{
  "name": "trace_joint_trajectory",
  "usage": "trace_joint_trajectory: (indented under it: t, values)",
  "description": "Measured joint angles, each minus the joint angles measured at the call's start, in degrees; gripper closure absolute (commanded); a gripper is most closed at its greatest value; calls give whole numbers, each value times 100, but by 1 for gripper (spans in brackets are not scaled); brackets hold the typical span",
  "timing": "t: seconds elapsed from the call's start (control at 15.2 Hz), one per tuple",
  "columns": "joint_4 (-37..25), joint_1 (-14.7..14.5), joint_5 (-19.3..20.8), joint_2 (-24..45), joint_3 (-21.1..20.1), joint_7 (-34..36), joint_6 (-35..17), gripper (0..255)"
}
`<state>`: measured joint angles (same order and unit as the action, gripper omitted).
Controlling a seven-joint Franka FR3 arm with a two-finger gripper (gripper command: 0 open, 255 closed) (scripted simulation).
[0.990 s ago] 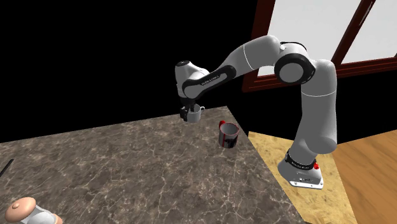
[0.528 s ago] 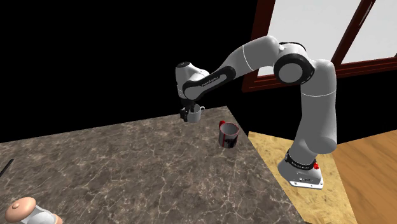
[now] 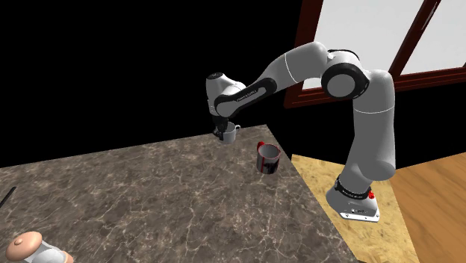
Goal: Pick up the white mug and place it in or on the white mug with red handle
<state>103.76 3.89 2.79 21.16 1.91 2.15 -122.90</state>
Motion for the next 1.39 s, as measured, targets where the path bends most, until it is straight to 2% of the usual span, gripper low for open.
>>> trace_joint_trajectory:
  t: [0.4, 1.39]
  values:
    - [-45, -4, 0, -75, -1, -1, 119, 255]
    - [-656, -5, -11, -482, 0, -52, 1134, 255]
